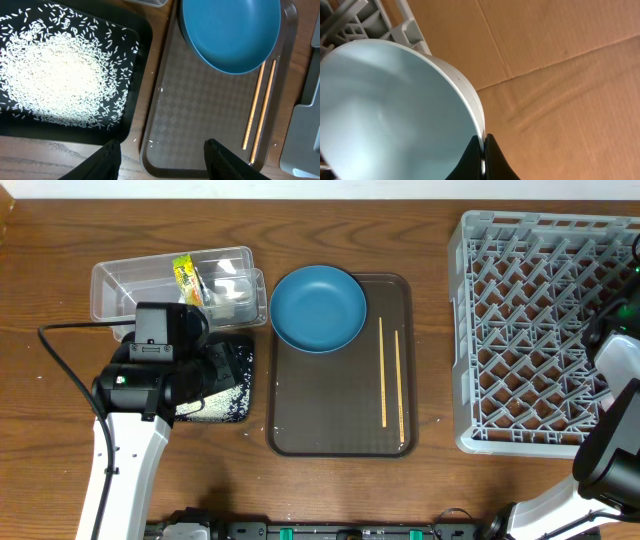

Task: Sort waste into correct bins and load items into the dishwasher rack
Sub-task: 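Reach the right gripper to the rim of the blue plate and grasp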

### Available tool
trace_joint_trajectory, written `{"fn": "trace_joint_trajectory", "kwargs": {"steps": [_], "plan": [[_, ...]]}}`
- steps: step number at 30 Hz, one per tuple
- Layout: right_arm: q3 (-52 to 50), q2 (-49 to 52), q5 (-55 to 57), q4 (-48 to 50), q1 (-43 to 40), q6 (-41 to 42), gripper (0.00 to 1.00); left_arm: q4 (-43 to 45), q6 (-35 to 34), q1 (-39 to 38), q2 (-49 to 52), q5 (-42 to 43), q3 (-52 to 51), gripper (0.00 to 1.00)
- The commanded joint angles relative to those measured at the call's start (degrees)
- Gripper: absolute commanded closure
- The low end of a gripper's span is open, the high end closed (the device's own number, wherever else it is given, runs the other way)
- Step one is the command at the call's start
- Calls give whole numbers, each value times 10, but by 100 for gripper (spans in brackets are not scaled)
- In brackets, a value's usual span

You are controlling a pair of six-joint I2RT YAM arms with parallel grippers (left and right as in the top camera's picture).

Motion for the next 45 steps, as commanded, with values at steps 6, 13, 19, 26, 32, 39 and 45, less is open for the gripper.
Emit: {"fn": "trace_joint_trajectory", "kwargs": {"steps": [6, 13, 19, 26, 32, 39, 45], "plan": [[-6, 14, -16, -35, 76, 51, 72, -2, -1, 3, 2, 1, 3, 44], [-6, -2, 9, -47, 113, 60, 43, -2, -1, 3, 2, 1, 3, 44], [-6, -51, -17, -94, 152, 116, 34, -2, -1, 3, 2, 1, 3, 44], [-6, -123, -241, -237, 248, 196, 33, -2, -1, 3, 2, 1, 3, 43], [-6, -124, -539, -293, 353, 365, 35, -3, -1, 3, 2, 0, 3, 43], [-6, -67, -578, -257, 448, 511, 44, -3, -1, 3, 2, 0, 3, 43], [-6, 1, -523, -239, 498, 608, 40, -3, -1, 3, 2, 0, 3, 43]]}}
